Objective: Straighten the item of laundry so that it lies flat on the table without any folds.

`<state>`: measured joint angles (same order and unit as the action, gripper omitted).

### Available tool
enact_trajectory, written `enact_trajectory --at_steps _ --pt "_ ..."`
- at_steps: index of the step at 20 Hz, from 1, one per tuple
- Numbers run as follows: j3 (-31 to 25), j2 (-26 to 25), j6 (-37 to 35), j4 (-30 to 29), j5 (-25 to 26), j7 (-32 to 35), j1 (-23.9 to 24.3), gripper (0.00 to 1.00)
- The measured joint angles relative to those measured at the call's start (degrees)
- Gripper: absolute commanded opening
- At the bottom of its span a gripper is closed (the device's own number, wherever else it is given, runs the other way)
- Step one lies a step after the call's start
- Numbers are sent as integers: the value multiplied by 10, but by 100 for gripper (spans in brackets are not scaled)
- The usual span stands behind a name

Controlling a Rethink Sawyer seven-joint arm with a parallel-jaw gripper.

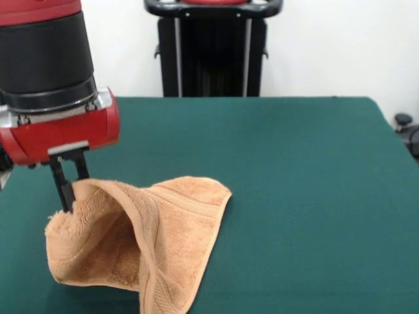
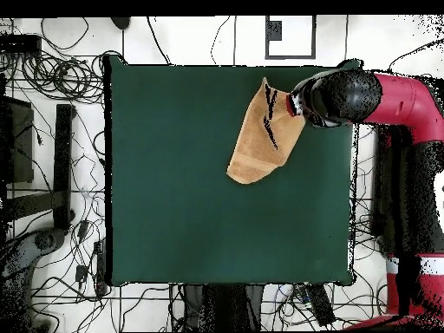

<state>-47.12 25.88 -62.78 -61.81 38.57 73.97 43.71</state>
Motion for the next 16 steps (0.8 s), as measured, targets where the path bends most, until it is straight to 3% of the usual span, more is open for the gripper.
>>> enact_trajectory --at_steps 3,7,16 --pt "0 -10 -8 19 0 -12 -6 0" --pt "1 4 -7 1 -2 -13 -1 0" --pt "19 162 33 -173 -42 -13 34 0"
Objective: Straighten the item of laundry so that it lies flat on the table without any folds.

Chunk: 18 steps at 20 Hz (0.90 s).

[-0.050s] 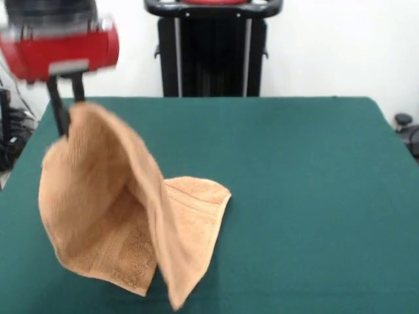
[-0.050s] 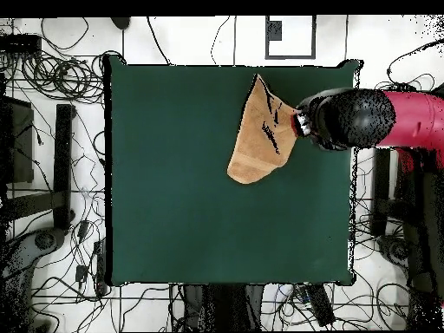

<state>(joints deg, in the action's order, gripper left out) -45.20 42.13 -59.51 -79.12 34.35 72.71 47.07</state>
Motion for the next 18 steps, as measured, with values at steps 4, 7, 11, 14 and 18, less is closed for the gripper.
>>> enact_trajectory --at_steps 4,7,11,14,18 --pt "26 93 28 -85 -37 4 -5 0" --pt "53 153 48 -138 -66 15 -22 0" --pt "106 223 67 -201 -100 53 -70 0" --pt "146 265 69 -236 -116 91 -115 0" --pt "196 312 69 -275 -135 155 -180 0"
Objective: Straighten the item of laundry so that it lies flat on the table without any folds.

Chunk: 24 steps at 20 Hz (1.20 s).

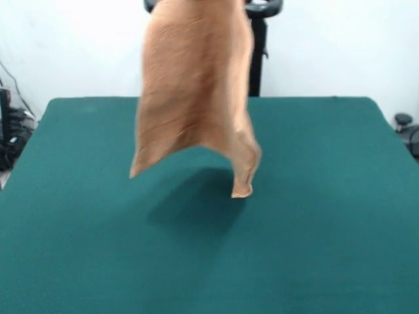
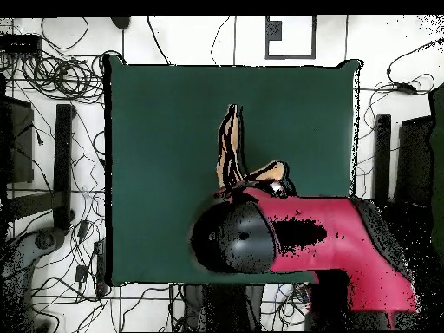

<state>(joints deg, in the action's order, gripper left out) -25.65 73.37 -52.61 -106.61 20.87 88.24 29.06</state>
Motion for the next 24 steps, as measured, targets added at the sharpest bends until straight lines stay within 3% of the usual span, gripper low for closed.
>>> enact_trajectory --at_steps 8,19,23,24 --pt "68 47 0 -40 -17 80 -68 0" --pt "113 30 9 -42 -23 81 -62 0" --pt "113 1 18 -33 -23 81 -41 0" --pt "113 -27 24 -18 -22 81 -22 0"
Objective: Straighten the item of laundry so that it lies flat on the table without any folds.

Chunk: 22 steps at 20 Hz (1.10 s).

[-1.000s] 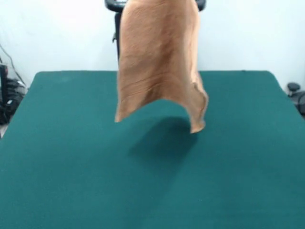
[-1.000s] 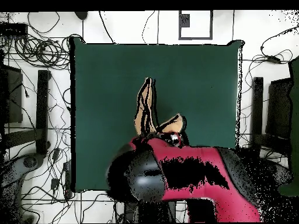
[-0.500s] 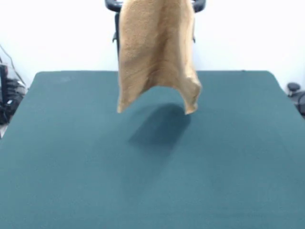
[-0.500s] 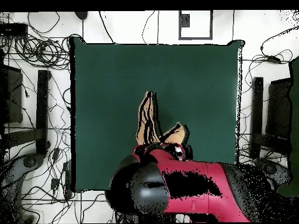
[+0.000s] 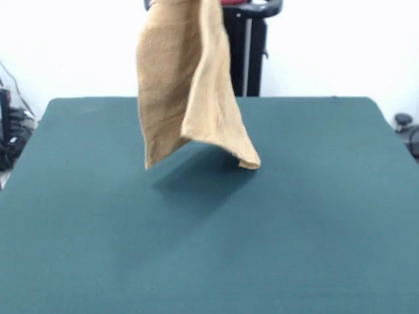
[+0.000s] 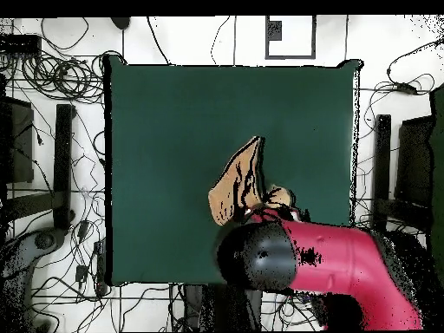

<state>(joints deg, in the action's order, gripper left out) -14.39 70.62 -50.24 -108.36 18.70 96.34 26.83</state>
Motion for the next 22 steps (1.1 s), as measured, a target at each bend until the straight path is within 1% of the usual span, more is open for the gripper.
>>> enact_trajectory --at_steps 2,5,6,7,8,9,12,17,18,22 --pt "-1 -17 1 12 0 0 12 0" --pt "-6 -62 1 47 2 0 39 0" --pt "-9 -86 1 68 5 0 51 0" --pt "-11 -96 1 78 6 0 55 0" --pt "-15 -120 1 100 10 0 65 0" --pt "-17 -129 1 110 12 0 69 0" --pt "-33 -181 -1 162 19 0 88 0" --pt "-49 -223 -7 207 28 0 100 0" --pt "-56 -238 -11 223 31 0 104 0" --pt "-70 -257 -18 243 34 0 111 0"
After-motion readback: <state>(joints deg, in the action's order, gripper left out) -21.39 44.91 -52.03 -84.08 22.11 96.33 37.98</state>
